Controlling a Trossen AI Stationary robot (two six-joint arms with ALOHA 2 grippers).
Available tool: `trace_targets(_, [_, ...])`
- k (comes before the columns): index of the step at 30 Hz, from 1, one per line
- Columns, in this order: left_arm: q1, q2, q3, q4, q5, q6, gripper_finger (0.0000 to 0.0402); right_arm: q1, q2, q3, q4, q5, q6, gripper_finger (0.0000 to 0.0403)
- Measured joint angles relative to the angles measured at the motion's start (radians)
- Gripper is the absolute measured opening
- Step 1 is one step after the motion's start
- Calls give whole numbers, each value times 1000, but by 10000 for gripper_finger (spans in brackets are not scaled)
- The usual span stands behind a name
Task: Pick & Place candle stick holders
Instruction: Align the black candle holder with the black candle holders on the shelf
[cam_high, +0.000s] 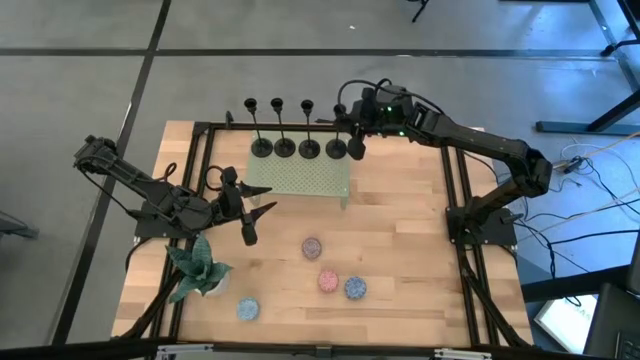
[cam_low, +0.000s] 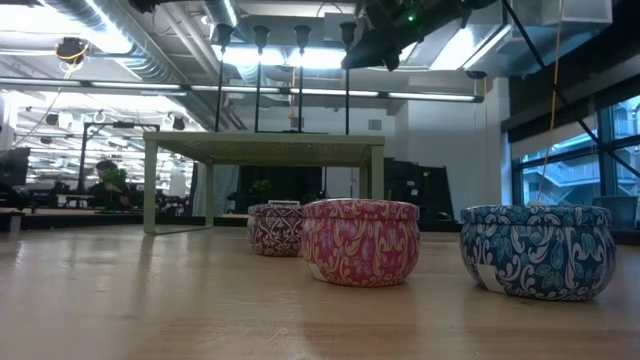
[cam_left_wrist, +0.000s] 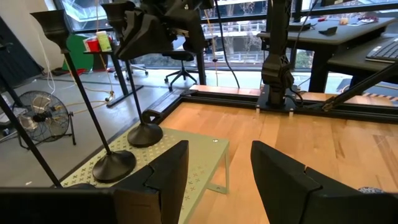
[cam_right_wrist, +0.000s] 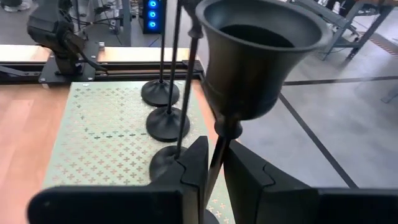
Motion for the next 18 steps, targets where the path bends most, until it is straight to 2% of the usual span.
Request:
trace_targets(8, [0, 0, 0, 0, 0, 1, 171, 0, 0, 0, -6, 4, 23, 59])
trace_targets(18, [0, 0, 0, 0, -2, 1, 171, 0, 0, 0, 7, 5, 12, 149])
